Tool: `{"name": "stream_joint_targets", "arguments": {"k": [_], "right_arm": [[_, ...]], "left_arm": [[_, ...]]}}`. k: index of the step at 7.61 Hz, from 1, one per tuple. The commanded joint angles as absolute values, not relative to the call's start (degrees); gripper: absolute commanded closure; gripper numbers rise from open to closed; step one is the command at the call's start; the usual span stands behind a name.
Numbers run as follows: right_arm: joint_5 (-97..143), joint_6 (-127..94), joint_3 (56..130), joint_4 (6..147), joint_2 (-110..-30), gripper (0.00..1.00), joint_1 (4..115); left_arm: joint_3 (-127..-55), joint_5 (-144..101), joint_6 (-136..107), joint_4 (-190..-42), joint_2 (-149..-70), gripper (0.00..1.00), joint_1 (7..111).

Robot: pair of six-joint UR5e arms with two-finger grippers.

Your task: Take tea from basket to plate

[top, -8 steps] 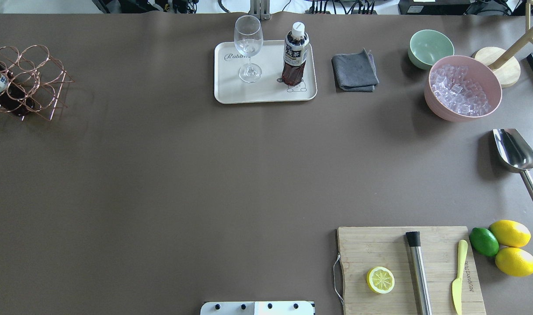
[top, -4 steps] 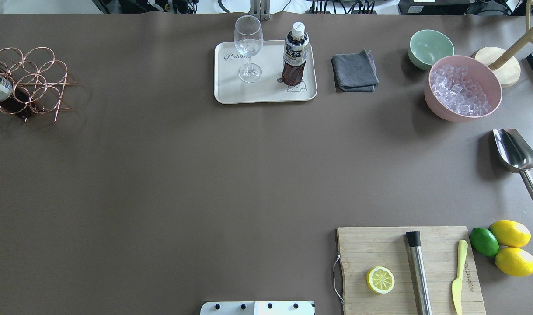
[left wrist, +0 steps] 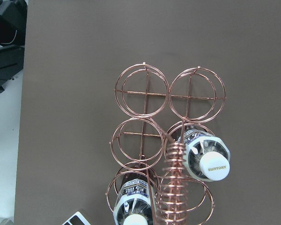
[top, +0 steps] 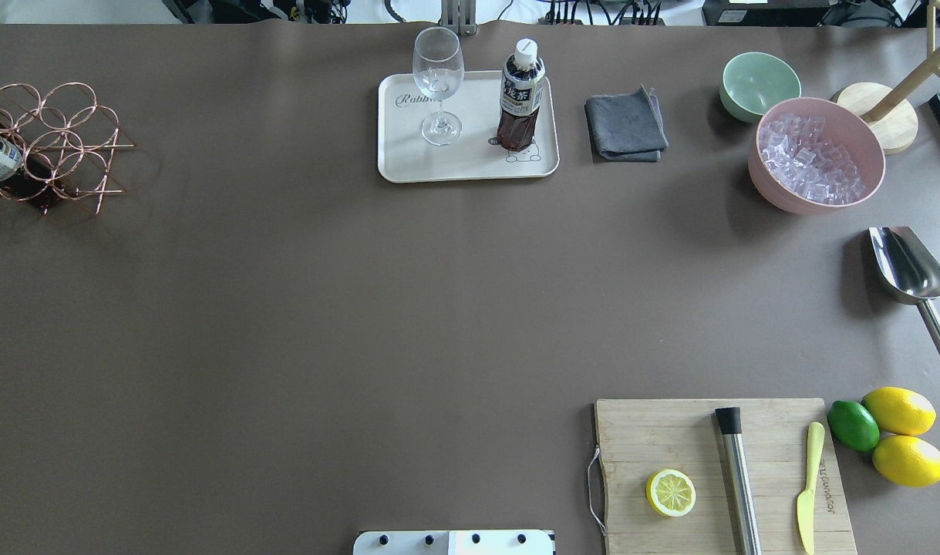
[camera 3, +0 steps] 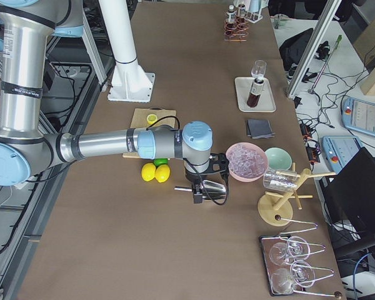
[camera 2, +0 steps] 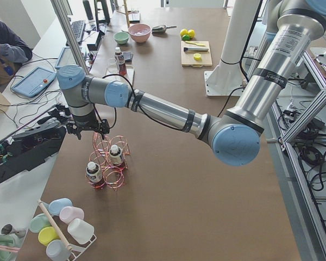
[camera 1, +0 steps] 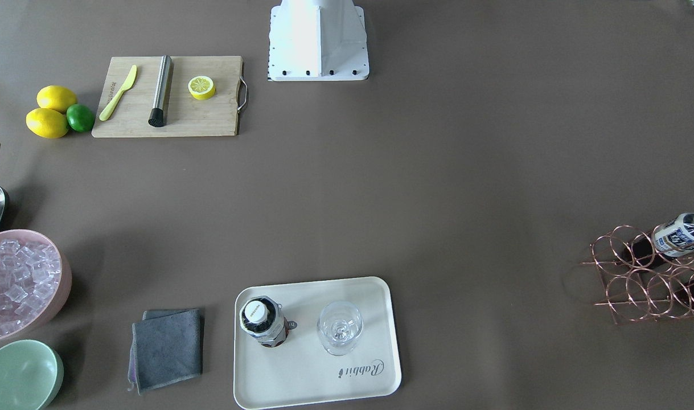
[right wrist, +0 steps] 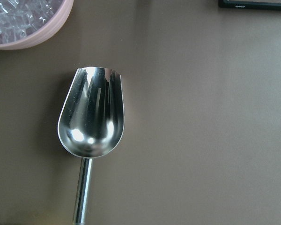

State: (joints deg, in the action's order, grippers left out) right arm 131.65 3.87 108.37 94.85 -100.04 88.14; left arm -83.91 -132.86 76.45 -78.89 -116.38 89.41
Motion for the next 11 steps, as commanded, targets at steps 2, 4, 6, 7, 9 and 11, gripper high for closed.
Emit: {"name": "stream_joint_targets", "arguments": {"k": [2, 4, 6, 7, 9, 11], "right_arm": [[131.49, 5.1, 108.11, 94.92, -100.63, 0.0, 89.03], [131.75, 5.1, 108.28, 94.92, -100.72, 0.0, 89.47], [131.84, 5.1, 108.19, 94.92, -100.81, 0.0, 90.35], [131.84, 5.1, 108.11, 95.01, -100.81, 0.0, 90.87], [131.84, 5.1, 108.11, 95.01, -100.98, 0.0, 91.58], [131.75, 5.1, 108.19, 94.92, -100.99, 0.0, 91.67]], "left_arm": [[-87.0, -135.44, 64.94, -75.15, -109.63, 0.01, 97.28], [-91.91, -135.17, 47.98, -75.67, -102.69, 0.01, 97.12], [-91.94, -135.61, 43.54, -75.06, -100.3, 0.01, 96.16], [-92.28, -135.79, 33.06, -75.15, -98.8, 0.01, 95.8], [-92.02, -135.79, 23.76, -75.32, -96.26, 0.01, 92.91], [-92.2, -135.79, 14.89, -76.02, -94.41, 0.01, 91.94]]}}
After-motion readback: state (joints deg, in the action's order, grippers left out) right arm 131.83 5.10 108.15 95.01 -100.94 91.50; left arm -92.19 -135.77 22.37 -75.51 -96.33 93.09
